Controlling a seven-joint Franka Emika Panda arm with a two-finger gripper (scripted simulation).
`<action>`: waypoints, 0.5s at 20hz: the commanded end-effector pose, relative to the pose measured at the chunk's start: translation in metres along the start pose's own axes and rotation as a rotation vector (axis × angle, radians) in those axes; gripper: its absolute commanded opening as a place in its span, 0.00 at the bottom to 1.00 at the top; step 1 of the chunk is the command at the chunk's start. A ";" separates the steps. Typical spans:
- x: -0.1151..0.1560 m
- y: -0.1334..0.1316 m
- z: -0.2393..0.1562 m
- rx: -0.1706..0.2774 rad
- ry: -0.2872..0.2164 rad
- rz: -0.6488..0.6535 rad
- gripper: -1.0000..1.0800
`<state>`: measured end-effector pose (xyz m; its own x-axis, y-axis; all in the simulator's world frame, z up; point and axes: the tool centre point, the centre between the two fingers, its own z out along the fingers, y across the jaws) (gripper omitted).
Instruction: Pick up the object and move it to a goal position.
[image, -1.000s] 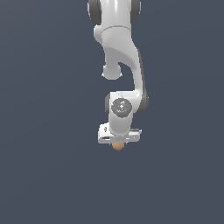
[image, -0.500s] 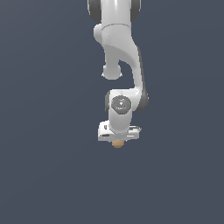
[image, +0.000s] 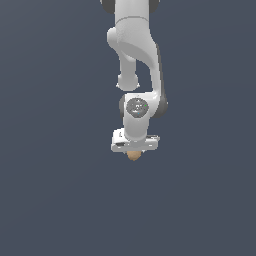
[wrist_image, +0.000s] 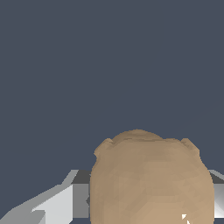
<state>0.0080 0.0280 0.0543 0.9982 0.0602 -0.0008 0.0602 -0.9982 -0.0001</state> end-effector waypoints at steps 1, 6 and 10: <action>-0.014 0.000 -0.005 0.000 0.001 0.000 0.00; -0.040 0.000 -0.012 0.000 0.001 0.000 0.00; -0.055 0.001 -0.017 0.000 0.001 0.000 0.00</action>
<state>-0.0407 0.0245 0.0697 0.9982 0.0602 -0.0004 0.0602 -0.9982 -0.0001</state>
